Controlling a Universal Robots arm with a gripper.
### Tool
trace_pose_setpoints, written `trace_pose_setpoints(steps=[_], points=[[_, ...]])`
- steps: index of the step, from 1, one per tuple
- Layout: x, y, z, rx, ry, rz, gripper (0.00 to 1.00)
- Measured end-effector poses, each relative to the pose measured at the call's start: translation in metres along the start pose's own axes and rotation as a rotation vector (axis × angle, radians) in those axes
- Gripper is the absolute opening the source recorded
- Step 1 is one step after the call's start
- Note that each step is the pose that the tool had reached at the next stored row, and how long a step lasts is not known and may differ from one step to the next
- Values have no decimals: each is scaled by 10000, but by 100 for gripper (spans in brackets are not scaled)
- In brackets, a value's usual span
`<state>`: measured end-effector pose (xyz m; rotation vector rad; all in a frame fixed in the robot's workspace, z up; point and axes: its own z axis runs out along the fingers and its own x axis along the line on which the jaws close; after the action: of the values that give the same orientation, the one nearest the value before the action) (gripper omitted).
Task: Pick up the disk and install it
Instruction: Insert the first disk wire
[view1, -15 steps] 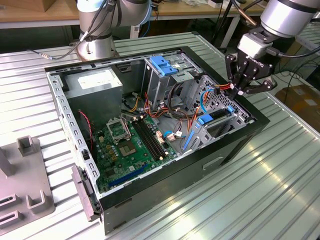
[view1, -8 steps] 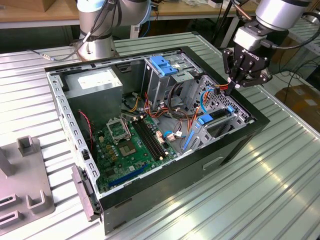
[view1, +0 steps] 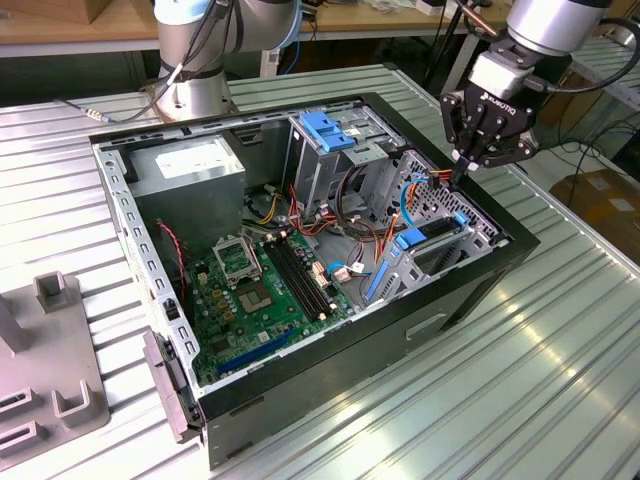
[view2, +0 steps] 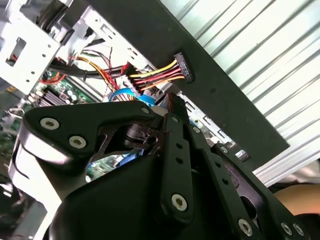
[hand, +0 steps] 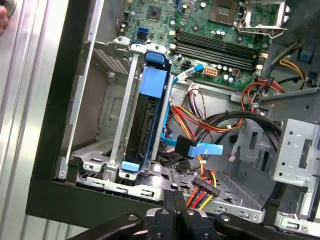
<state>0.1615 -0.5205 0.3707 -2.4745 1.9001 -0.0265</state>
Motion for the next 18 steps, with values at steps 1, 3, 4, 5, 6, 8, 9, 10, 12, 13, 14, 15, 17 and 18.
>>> trace_pose_setpoints(steps=[1,3,4,5,6,8,9,10,12,13,14,15,17,18], points=[[3,-10,1,0,-3,-100,10],[1,-40,1,0,-5,-170,10],[-4,-51,-1,0,-4,-185,10],[-9,-62,-8,-3,1,-200,10],[-15,-69,-16,-7,8,-210,10],[-28,-80,-36,-13,25,-235,10],[-32,-87,-40,-16,33,-258,10],[-31,-94,-40,-17,31,-302,10],[-26,-114,-40,-19,22,-634,10],[-25,-119,-40,-19,20,-753,16],[-23,-125,-40,-19,17,-862,16],[-20,-136,-40,-18,12,-1073,24],[-16,-151,-39,-18,5,-1306,24],[-11,-171,-39,-17,-3,-1603,24]])
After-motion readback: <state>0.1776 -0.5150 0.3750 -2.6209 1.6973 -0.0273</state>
